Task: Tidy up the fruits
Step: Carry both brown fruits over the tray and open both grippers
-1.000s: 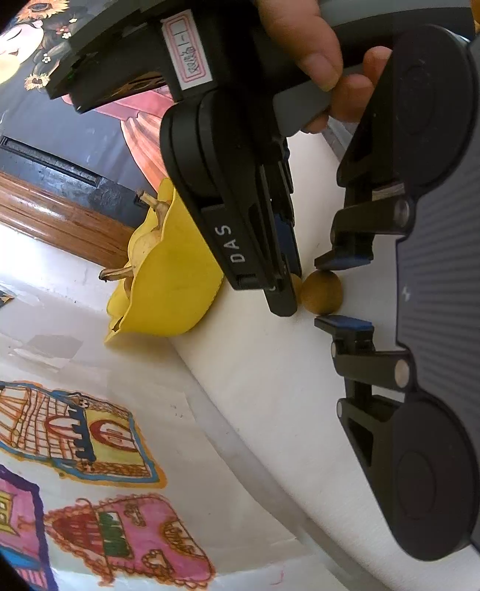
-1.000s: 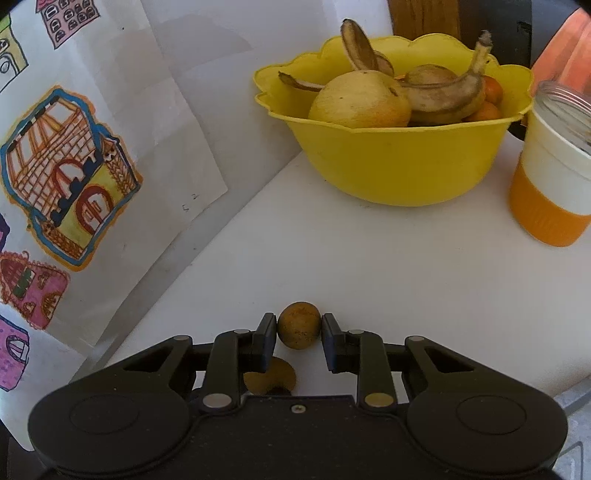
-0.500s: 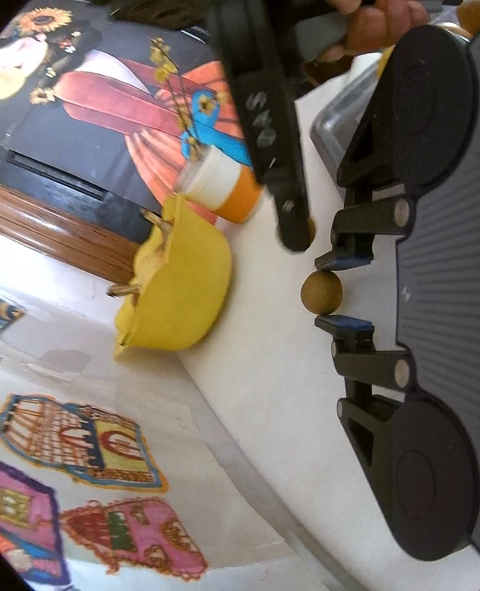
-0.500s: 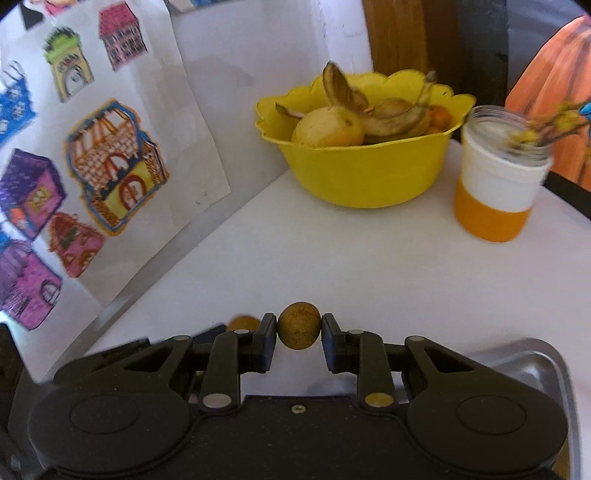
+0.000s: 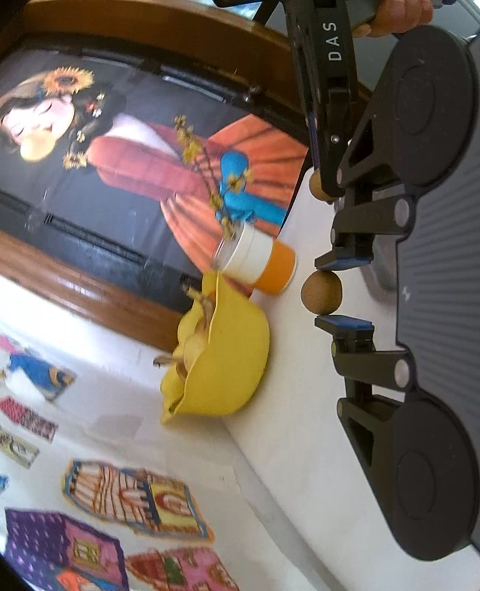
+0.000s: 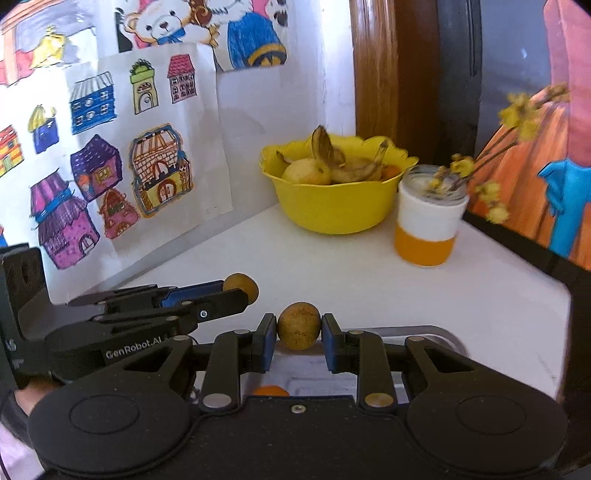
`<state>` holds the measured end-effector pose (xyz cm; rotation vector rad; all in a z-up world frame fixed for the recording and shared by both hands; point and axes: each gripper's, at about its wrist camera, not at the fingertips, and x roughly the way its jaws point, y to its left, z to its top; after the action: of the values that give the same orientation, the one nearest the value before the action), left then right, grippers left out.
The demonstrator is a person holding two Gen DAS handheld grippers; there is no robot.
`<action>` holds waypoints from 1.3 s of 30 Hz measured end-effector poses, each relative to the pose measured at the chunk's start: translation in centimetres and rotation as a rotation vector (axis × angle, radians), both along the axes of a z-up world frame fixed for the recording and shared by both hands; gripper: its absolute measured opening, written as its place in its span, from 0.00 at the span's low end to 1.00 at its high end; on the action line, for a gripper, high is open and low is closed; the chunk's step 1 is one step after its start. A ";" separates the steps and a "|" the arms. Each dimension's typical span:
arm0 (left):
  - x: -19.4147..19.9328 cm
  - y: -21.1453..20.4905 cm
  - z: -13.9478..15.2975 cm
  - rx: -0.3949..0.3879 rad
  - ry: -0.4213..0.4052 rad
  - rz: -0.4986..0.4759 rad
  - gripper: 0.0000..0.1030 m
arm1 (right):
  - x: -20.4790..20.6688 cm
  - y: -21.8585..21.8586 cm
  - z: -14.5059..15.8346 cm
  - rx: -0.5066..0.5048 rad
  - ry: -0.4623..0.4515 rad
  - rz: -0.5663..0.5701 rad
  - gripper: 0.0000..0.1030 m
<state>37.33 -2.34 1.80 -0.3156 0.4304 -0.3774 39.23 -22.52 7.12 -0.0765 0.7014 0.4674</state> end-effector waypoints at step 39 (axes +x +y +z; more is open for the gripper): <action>-3.2 -4.1 -0.5 0.045 0.031 -0.158 0.63 | -7.4 -8.8 -3.7 0.102 -0.026 -0.216 0.46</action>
<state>34.17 -6.39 1.29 -0.2442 0.4950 -0.5166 31.87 -31.33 3.38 0.0880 0.6512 0.2934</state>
